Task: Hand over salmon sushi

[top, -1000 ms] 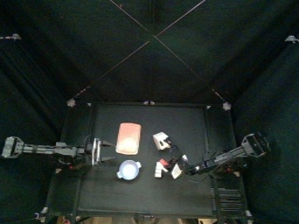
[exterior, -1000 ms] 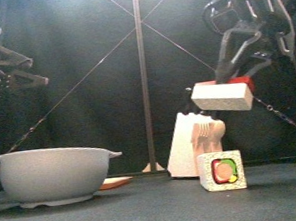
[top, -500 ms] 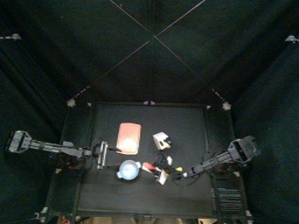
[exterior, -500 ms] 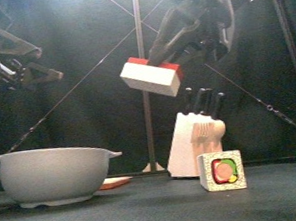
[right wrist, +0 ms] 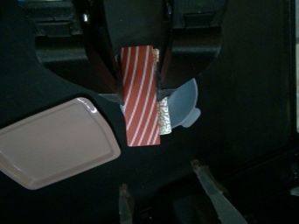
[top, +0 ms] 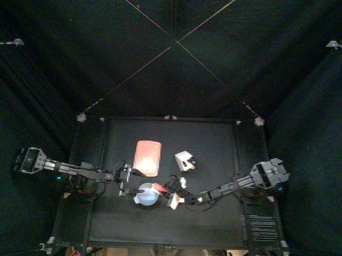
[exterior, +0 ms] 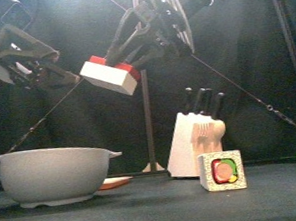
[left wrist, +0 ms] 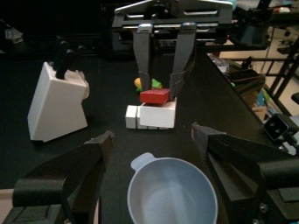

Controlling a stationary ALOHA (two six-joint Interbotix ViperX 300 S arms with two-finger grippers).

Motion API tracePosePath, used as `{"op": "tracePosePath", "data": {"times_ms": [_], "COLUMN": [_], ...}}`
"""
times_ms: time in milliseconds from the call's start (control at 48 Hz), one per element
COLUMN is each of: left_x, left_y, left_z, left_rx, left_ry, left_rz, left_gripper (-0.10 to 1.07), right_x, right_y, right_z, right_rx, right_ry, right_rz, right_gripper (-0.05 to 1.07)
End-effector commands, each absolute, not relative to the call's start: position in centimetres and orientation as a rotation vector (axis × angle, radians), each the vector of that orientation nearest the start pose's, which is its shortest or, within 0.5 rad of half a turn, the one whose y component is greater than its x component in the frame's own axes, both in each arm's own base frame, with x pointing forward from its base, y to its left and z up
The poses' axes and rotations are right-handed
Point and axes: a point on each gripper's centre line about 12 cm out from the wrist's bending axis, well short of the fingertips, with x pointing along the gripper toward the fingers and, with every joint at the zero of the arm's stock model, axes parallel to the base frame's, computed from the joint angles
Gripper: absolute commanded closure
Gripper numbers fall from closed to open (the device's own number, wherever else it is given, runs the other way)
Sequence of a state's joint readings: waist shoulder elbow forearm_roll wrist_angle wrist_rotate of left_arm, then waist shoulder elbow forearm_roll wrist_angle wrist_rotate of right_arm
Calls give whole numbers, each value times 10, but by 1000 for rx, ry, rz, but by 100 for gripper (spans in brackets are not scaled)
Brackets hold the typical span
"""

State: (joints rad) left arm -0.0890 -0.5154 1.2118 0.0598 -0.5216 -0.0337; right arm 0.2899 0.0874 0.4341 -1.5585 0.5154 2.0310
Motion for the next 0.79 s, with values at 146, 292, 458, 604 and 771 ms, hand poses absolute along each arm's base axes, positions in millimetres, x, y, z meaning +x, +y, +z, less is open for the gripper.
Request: {"op": "tracePosePath", "data": {"times_ms": [146, 292, 458, 604, 771], "left_x": [266, 273, 281, 287, 294], "left_y": [-33, -37, -40, -43, -44], "left_z": [213, 211, 208, 204, 201], "left_rx": [41, 51, 65, 67, 68], "left_ry": [154, 164, 172, 191, 204], "left_rz": [-150, -164, -181, -188, -189], "left_gripper": [-5, -5, -5, -5, -5], "right_x": [445, 448, 449, 449, 450], "right_y": [75, 75, 74, 73, 73], "right_z": [242, 243, 241, 241, 241], "right_rx": [233, 234, 234, 238, 239], "right_ry": [358, 355, 358, 359, 359], "right_rz": [-286, -280, -282, -286, -288], "right_gripper": [47, 47, 47, 47, 47]}}
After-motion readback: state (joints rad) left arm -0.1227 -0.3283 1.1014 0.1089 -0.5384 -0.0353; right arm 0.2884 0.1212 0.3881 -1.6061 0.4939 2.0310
